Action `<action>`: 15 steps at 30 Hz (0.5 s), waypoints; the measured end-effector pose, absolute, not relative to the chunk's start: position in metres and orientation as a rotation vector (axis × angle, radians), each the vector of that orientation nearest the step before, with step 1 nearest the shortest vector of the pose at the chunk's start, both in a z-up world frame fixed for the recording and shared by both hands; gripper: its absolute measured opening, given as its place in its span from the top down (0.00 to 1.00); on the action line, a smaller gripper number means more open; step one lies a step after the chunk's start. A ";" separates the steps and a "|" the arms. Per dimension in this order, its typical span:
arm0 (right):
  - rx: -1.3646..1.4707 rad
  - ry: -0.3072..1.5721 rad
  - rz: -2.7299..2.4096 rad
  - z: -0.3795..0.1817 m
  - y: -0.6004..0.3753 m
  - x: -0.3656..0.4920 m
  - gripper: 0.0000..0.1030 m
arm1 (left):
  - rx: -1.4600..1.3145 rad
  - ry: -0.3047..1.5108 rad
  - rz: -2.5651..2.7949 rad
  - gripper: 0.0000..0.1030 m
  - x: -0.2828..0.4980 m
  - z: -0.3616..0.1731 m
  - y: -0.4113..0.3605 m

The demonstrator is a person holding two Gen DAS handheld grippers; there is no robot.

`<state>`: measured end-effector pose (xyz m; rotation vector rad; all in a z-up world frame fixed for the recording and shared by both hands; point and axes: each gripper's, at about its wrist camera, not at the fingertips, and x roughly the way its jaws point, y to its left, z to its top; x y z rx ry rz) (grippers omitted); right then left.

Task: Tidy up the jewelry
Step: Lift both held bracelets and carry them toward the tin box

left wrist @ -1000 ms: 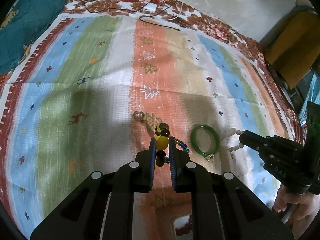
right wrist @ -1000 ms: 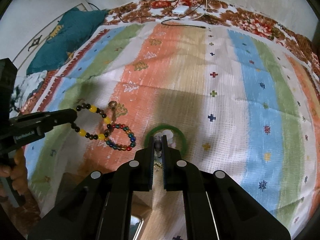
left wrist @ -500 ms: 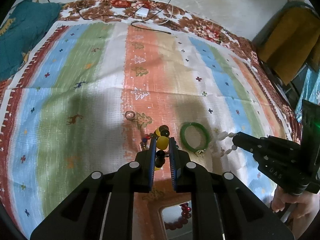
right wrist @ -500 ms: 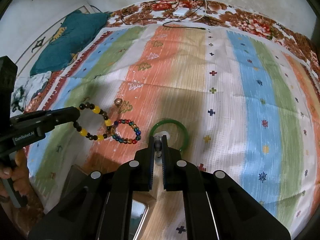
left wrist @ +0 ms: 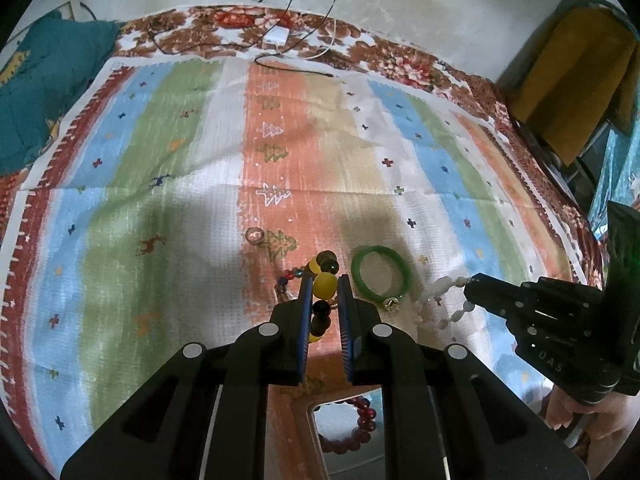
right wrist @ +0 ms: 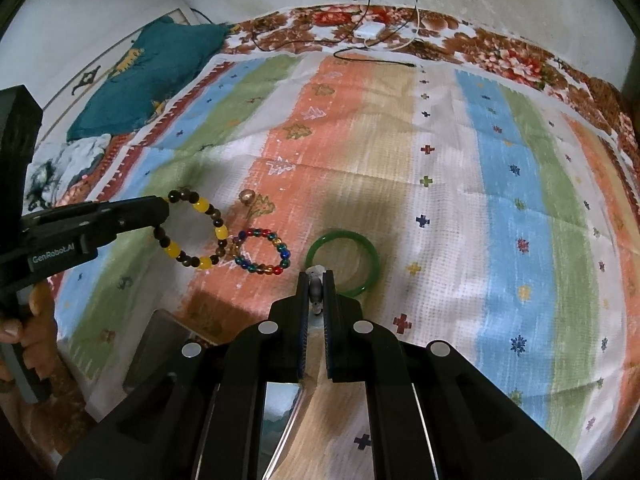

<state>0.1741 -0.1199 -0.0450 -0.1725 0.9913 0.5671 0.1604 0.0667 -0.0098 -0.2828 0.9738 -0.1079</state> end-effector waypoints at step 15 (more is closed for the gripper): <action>-0.148 0.916 0.609 -0.018 -0.131 0.141 0.93 | -0.276 0.892 -0.152 0.88 0.132 0.013 0.055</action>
